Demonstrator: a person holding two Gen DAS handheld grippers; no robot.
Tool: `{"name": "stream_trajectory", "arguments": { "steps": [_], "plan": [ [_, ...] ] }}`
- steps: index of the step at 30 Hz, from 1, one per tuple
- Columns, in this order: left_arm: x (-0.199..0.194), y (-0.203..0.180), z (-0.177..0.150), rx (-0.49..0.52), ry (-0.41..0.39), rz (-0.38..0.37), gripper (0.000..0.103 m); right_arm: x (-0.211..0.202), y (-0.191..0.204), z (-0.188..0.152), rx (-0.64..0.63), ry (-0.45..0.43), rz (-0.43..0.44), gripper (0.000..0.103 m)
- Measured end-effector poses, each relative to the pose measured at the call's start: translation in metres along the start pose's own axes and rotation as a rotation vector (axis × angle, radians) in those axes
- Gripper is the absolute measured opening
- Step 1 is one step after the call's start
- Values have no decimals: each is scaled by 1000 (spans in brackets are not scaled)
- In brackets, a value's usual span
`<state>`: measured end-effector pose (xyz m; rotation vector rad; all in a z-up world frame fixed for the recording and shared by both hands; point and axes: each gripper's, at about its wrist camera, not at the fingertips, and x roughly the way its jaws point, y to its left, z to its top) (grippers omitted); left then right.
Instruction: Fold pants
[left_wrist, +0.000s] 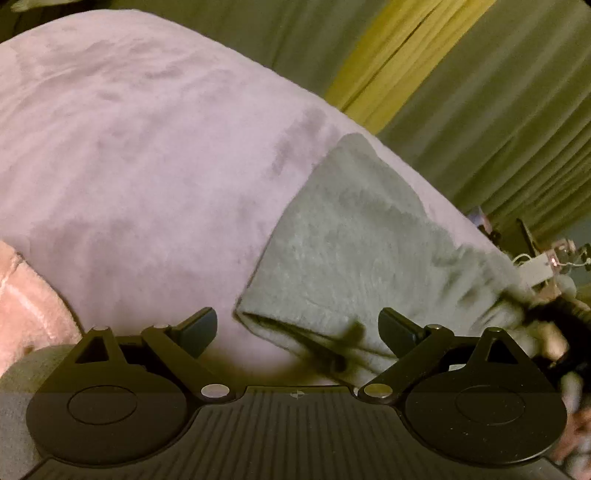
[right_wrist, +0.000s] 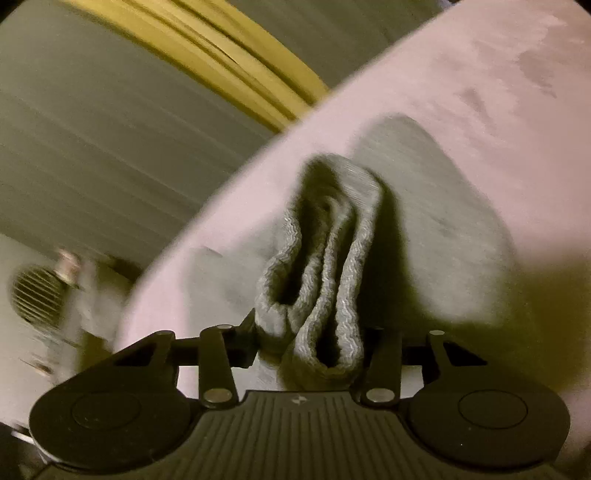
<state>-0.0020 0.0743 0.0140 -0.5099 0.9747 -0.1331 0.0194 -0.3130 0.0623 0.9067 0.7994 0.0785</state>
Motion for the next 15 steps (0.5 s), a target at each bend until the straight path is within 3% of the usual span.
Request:
{"name": "stream_trajectory", "arguments": {
  "steps": [4, 7, 9, 10, 11, 12, 15],
  "plan": [
    [-7, 5, -3, -34, -29, -3, 98, -34, 9, 15, 93, -81, 230, 41],
    [-14, 6, -4, -49, -17, -7, 98, -49, -6, 18, 83, -117, 294, 42],
    [-10, 4, -3, -46, 0, -5, 98, -46, -35, 15, 107, -97, 204, 44],
    [-7, 2, -2, -38, 7, 1, 98, -39, -53, 14, 131, -67, 111, 51],
    [-6, 0, -2, -31, 15, 9, 98, -28, -69, 12, 129, -30, -55, 63],
    [-3, -3, -1, -20, 23, 15, 98, -21, -80, 9, 114, -9, -189, 62],
    [0, -15, 1, 51, 17, 28, 98, -32, -70, 3, 86, -77, -131, 69]
  ]
}}
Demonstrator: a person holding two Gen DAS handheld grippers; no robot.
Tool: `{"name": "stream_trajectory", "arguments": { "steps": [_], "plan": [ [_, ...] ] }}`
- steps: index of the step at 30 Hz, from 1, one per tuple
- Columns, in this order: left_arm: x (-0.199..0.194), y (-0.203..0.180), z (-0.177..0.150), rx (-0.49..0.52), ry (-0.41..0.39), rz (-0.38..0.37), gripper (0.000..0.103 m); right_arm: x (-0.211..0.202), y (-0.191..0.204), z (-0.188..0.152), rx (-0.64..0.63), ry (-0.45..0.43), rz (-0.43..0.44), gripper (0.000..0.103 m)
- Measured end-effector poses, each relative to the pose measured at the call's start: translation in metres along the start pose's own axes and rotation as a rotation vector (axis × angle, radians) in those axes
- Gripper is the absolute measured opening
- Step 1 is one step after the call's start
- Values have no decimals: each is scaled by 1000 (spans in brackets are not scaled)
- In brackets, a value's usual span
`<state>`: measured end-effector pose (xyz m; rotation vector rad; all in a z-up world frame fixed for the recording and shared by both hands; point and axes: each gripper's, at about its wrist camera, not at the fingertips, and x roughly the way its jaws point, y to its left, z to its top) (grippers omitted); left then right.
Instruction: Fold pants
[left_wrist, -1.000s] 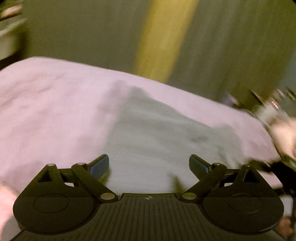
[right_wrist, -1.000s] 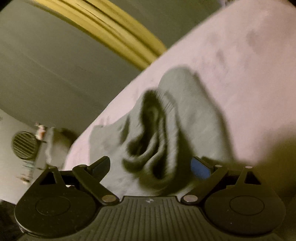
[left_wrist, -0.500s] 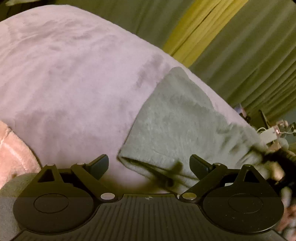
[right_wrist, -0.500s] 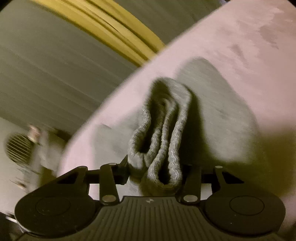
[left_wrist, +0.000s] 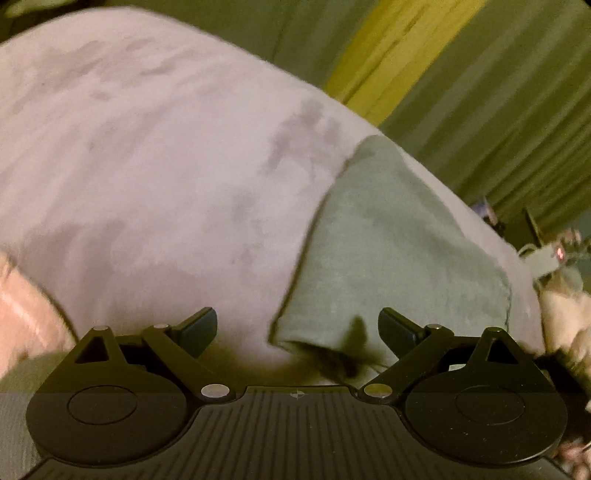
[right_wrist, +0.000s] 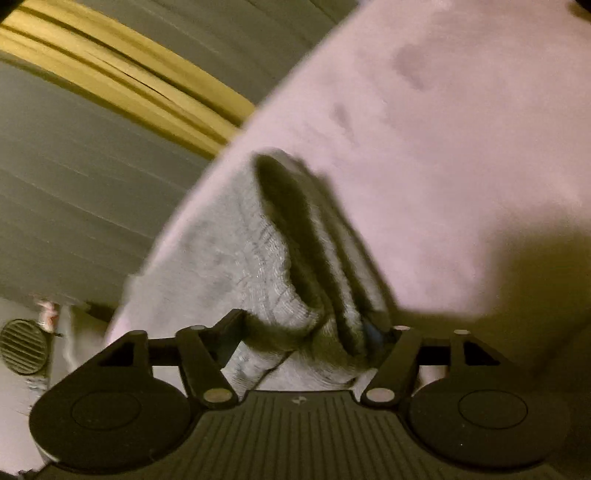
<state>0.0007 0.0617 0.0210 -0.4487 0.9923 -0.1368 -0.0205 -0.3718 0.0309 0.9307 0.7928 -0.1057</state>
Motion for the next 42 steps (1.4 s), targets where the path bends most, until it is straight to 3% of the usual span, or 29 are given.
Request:
{"name": "stream_trajectory", "arguments": {
  "steps": [3, 6, 8, 11, 13, 16, 18, 19, 22, 25, 26, 29, 33, 37, 40, 42],
  "plan": [
    [5, -11, 5, 45, -19, -4, 98, -17, 37, 5, -166, -92, -71, 70],
    [15, -20, 11, 46, -24, -24, 98, -30, 61, 5, -241, -148, 37, 68],
    [26, -27, 13, 63, -7, -24, 98, -24, 72, -1, -313, -149, 77, 45],
    [50, -36, 11, 139, 80, -1, 98, 9, 65, -8, -331, -36, -3, 33],
    [68, -37, 9, 173, 187, 19, 98, 17, 57, -9, -343, -28, -34, 25],
    [69, -29, 22, 136, 215, -18, 98, 4, 58, 3, -331, -17, -21, 33],
    [61, -28, 38, 157, 163, -3, 98, -14, 52, 5, -329, -26, -4, 92],
    [56, -27, 47, 172, 130, -8, 98, -21, 48, 4, -341, -46, -22, 98],
    [56, -23, 72, 187, 94, -108, 101, -17, 42, 14, -417, -20, -64, 99],
    [84, -18, 86, 214, 207, -315, 101, 7, 17, 32, -369, 117, -21, 99],
    [96, -16, 88, 214, 244, -347, 101, 18, 10, 37, -336, 152, -7, 99],
    [125, -15, 93, 266, 317, -309, 101, 43, -7, 49, -289, 229, -6, 99],
    [144, -21, 97, 284, 331, -397, 101, 60, -19, 55, -278, 289, 114, 99],
    [164, -33, 102, 330, 347, -411, 103, 83, -23, 67, -249, 295, 207, 99],
    [172, -43, 107, 343, 352, -401, 103, 103, -12, 70, -277, 289, 204, 98],
    [175, -50, 108, 365, 365, -376, 103, 105, 3, 68, -335, 270, 169, 88]
  ]
}}
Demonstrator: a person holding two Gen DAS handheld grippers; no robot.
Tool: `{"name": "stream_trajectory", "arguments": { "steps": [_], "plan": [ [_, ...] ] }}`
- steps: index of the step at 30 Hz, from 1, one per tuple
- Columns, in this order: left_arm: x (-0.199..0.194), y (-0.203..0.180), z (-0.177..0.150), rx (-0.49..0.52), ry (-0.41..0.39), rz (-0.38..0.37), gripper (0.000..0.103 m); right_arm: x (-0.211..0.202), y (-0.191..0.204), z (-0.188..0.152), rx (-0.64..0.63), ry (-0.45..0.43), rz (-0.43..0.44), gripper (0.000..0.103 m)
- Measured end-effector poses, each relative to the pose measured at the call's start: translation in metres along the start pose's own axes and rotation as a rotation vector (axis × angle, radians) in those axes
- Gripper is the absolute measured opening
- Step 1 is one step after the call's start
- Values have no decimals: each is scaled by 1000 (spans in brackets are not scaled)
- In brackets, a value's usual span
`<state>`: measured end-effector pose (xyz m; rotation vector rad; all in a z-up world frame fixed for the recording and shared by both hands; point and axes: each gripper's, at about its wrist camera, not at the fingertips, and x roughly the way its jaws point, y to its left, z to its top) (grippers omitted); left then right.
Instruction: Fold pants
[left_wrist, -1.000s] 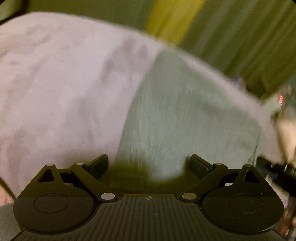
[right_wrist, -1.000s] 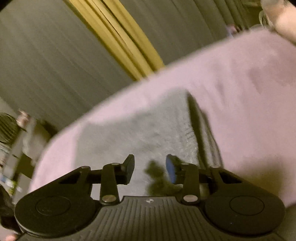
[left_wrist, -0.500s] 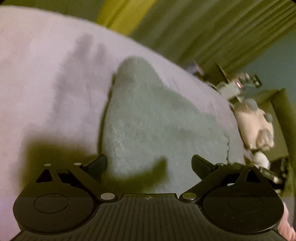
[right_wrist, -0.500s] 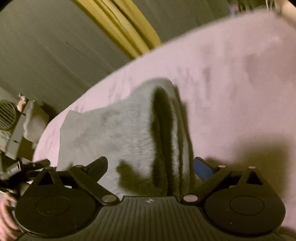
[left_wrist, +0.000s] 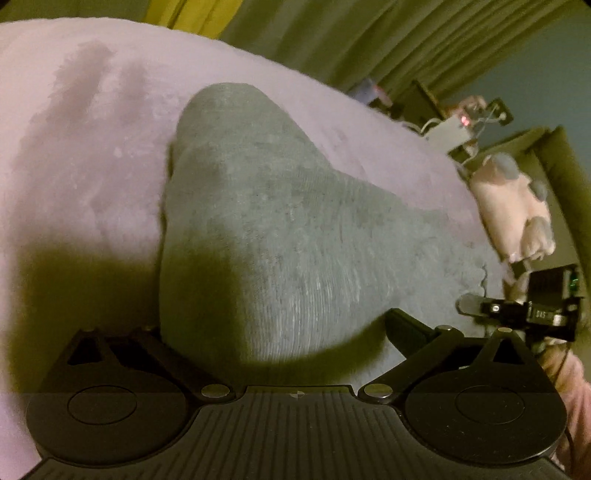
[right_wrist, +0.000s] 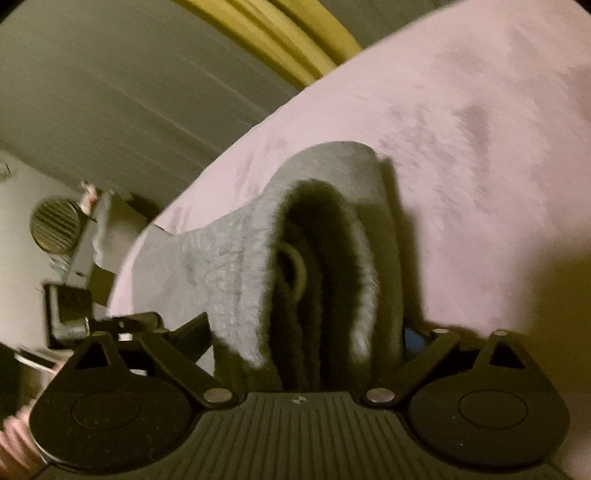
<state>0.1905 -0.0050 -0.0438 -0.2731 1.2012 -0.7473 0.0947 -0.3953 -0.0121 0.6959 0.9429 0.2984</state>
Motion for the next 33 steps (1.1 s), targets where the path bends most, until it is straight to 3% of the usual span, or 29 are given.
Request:
{"name": "stream_trajectory", "arguments": {
  "steps": [2, 3, 4, 5, 7, 10, 16, 21, 23, 24, 25, 26, 27, 28, 29, 31, 33],
  "plan": [
    [1, -10, 0, 5, -2, 37, 103, 3, 16, 2, -56, 0, -51, 72],
    [-1, -17, -3, 28, -18, 63, 95, -1, 23, 0, -63, 0, -54, 69],
    [-5, -25, -7, 76, -39, 87, 80, -4, 27, 0, -71, -2, -56, 66],
    [-6, -31, -10, 113, -47, 110, 75, -6, 31, -1, -89, -5, -67, 64],
    [-14, -31, -14, 97, -68, 100, 52, -10, 43, -4, -125, -14, -89, 62],
    [-30, -30, -11, 23, -113, 72, 44, -13, 65, -3, -174, -41, -115, 58],
    [-54, -67, 6, 81, -241, 54, 39, -30, 104, 22, -230, -139, 3, 55],
    [-67, -71, 42, 24, -336, 63, 40, -31, 117, 60, -230, -234, -1, 54],
    [-61, -68, 54, -5, -347, 141, 54, -31, 112, 77, -197, -264, -26, 60],
    [-58, -66, 59, -8, -350, 228, 67, -28, 108, 85, -195, -272, -61, 64],
    [-54, -65, 60, 8, -368, 385, 82, -25, 106, 90, -209, -276, -132, 83],
    [-50, -67, 60, 16, -380, 550, 90, -18, 106, 95, -236, -291, -272, 94],
    [-47, -67, 58, 15, -386, 686, 95, -16, 104, 94, -254, -321, -395, 95],
    [-46, -67, 52, 29, -381, 743, 95, -15, 101, 93, -253, -339, -493, 96],
    [-46, -66, 46, 46, -361, 722, 95, -15, 98, 91, -235, -333, -541, 96],
    [-46, -69, 29, 50, -336, 616, 96, -20, 92, 81, -204, -324, -470, 97],
    [-46, -72, 12, 25, -335, 566, 96, -20, 92, 68, -199, -317, -420, 97]
  ]
}}
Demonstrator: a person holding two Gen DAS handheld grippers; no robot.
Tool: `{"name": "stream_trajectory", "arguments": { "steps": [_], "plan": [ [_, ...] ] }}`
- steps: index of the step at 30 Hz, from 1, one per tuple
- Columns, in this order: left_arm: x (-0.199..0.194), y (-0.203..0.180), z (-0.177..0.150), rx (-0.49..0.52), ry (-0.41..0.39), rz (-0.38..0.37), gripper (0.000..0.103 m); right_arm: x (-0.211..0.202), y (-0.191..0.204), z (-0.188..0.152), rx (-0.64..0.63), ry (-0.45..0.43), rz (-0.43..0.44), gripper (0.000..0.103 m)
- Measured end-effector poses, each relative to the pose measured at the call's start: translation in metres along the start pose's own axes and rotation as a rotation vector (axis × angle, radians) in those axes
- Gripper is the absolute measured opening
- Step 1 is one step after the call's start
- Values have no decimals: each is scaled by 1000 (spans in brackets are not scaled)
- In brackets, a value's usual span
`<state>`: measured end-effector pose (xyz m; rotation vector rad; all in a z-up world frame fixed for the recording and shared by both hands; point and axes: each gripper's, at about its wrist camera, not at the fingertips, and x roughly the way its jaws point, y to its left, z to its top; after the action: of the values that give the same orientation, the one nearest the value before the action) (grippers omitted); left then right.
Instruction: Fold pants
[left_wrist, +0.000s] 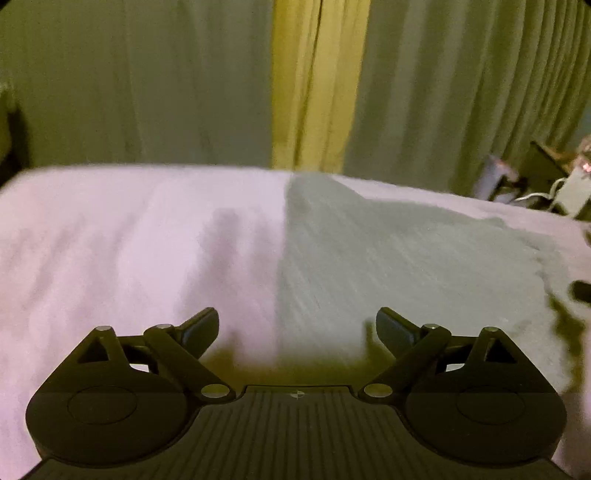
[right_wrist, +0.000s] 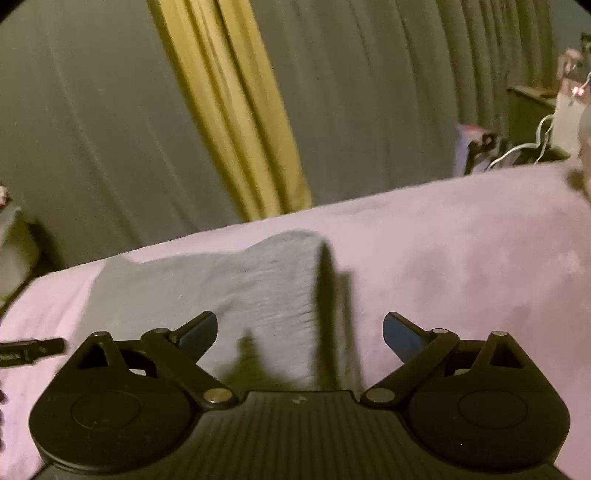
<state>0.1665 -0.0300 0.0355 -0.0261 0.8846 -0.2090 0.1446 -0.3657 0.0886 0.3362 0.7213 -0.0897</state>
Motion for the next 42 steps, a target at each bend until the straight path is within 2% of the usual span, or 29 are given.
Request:
{"name": "stream_trajectory", "arguments": {
  "steps": [3, 5, 8, 9, 13, 15, 18, 21, 23, 25, 26, 27, 29, 30, 32, 34, 37, 39, 41, 42],
  "plan": [
    [6, -14, -24, 14, 59, -24, 100, 1, 15, -15, -39, 7, -32, 97],
    [19, -20, -39, 47, 120, 26, 100, 5, 17, -27, -64, 34, -40, 97],
    [12, -17, -52, 33, 89, 28, 101, 22, 15, -48, -143, 162, -138, 99],
    [8, -15, -49, 35, 87, 32, 100, 23, 18, -50, -136, 158, -137, 99],
    [-11, -2, -49, 19, 41, 63, 100, -5, 26, -46, -177, 38, -136, 99],
    [-10, -1, -53, 18, 66, 59, 100, -12, 26, -47, -187, -7, -118, 99],
    [0, 5, -59, 9, 89, 49, 103, 1, 23, -55, -181, 62, -165, 99],
    [1, 18, -65, -91, 110, 21, 103, 4, 10, -66, -107, 77, -152, 99],
    [-4, 27, -68, -179, 134, 20, 103, -10, 15, -65, -65, 32, -200, 99],
    [-13, 32, -74, -219, 153, 42, 102, -33, 29, -70, -94, -36, -316, 99],
    [-19, 31, -78, -227, 170, 68, 102, -45, 35, -74, -121, -66, -347, 99],
    [-23, 29, -85, -228, 187, 84, 102, -55, 38, -79, -135, -74, -332, 99],
    [-29, 20, -105, -213, 222, 68, 102, -73, 45, -97, -144, -42, -228, 99],
    [-32, 13, -116, -190, 230, 62, 102, -78, 49, -109, -156, 4, -176, 99],
    [-39, -8, -134, -86, 240, 112, 102, -83, 58, -134, -182, 99, -130, 99],
    [-47, -34, -145, 10, 252, 147, 102, -87, 65, -157, -210, 156, -134, 99],
    [-65, -58, -165, 66, 265, 89, 102, -94, 80, -167, -231, 210, -222, 99],
    [-78, -68, -176, 91, 283, 69, 102, -96, 83, -164, -240, 260, -226, 99],
    [-96, -74, -180, 115, 254, 108, 102, -103, 90, -168, -277, 285, -220, 99],
    [-105, -75, -178, 121, 222, 118, 102, -109, 94, -170, -301, 256, -233, 99]
  ]
}}
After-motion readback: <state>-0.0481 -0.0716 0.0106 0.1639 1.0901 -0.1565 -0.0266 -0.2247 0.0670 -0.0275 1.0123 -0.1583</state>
